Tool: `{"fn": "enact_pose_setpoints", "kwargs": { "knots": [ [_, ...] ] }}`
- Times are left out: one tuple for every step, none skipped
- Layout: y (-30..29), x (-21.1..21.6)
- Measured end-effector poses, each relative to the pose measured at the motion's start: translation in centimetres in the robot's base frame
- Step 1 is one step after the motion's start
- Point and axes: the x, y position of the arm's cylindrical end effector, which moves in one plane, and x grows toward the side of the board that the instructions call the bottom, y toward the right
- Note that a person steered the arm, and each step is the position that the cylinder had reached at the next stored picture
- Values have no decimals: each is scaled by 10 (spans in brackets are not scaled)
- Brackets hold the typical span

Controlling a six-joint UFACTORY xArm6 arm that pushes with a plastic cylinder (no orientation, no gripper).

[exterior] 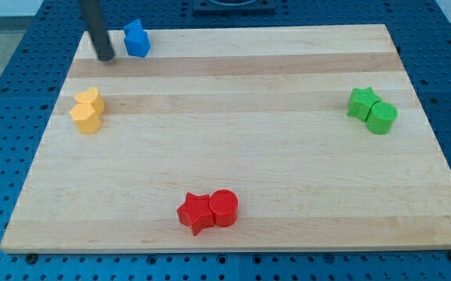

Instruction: Move the blue triangle to the top center

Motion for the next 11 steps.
{"fn": "enact_pose_setpoints", "kwargs": {
  "knots": [
    [-39, -3],
    [-36, -50],
    [-27, -74],
    [14, -64],
    [65, -59],
    [97, -60],
    [105, -61],
    [95, -73],
    [125, -74],
    [186, -61],
    [207, -39]
  ]
}}
